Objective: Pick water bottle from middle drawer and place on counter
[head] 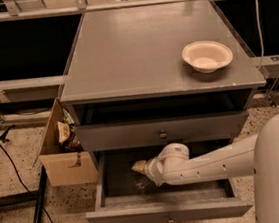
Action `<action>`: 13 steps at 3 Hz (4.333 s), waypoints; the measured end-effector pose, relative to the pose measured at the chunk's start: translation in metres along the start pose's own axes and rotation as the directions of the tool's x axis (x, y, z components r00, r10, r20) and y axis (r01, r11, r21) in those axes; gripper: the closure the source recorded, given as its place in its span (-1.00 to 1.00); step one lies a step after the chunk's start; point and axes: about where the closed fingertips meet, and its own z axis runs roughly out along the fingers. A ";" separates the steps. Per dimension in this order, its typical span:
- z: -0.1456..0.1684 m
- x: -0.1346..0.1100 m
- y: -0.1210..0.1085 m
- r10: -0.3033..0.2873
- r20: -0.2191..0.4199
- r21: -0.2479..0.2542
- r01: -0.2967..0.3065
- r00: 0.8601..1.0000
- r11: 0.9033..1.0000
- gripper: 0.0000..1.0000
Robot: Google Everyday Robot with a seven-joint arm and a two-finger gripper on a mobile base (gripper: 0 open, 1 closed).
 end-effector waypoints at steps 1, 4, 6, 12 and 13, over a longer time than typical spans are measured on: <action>0.001 0.000 0.000 0.000 0.001 -0.002 0.000 1.000 1.000 -0.64; 0.012 0.000 0.001 -0.045 -0.063 -0.140 0.036 0.997 0.989 -0.64; 0.016 0.000 0.004 -0.063 -0.090 -0.200 0.044 0.994 0.979 -0.22; 0.004 -0.003 0.001 -0.005 -0.054 -0.104 0.000 0.999 0.995 1.00; -0.006 -0.005 -0.004 0.039 -0.037 -0.052 -0.041 0.999 0.998 1.00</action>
Offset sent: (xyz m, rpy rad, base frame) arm 0.0035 0.0006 -0.0068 -0.0583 0.0110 -0.0096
